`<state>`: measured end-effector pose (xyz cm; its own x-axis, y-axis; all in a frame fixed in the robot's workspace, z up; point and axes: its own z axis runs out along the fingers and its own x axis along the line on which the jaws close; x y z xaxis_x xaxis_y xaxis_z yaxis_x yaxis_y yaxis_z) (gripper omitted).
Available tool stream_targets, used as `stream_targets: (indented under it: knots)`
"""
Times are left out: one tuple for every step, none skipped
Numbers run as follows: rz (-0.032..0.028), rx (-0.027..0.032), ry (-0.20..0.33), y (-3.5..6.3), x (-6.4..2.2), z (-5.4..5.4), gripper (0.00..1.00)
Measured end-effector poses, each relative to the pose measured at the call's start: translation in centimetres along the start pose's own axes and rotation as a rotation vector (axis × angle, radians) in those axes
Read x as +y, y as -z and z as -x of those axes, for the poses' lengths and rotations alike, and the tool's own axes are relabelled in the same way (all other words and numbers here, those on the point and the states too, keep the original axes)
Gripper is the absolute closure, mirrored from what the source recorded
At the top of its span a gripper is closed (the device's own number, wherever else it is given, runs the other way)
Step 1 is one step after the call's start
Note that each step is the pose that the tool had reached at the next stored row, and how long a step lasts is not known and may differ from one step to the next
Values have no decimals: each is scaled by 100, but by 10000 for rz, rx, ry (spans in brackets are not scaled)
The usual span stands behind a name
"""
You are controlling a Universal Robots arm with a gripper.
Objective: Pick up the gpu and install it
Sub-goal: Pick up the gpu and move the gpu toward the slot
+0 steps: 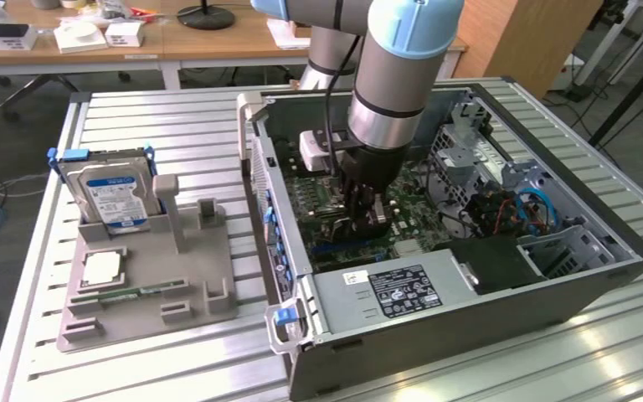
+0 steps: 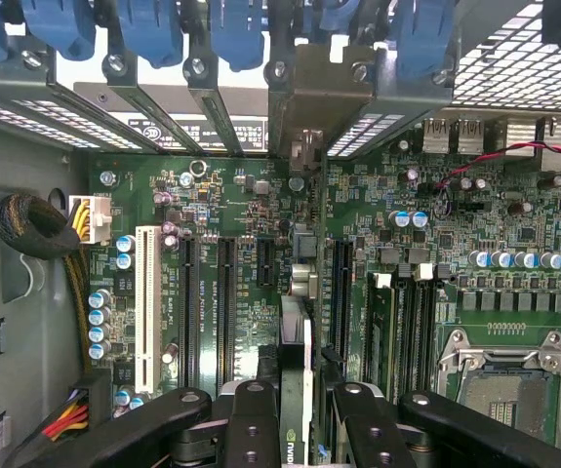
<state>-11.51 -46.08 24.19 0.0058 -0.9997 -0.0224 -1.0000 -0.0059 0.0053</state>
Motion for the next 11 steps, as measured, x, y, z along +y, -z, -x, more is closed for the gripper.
stream_targets:
  knots:
    - [-5,-1,1,0,2,0,74]
    - [-6,-2,1,-1,2,0,74]
    - [-6,-2,2,-1,2,0,74]
    - [-6,-2,2,0,3,0,74]
    - [-6,-2,2,0,3,0,74]
    - [-6,-2,2,0,3,0,74]
    - [-5,-1,1,0,3,0,74]
    - [-5,0,2,0,3,-1,74]
    - [-5,1,2,-1,3,-1,74]
    - [-4,1,4,-1,3,-1,74]
    - [-4,2,5,-1,3,-1,74]
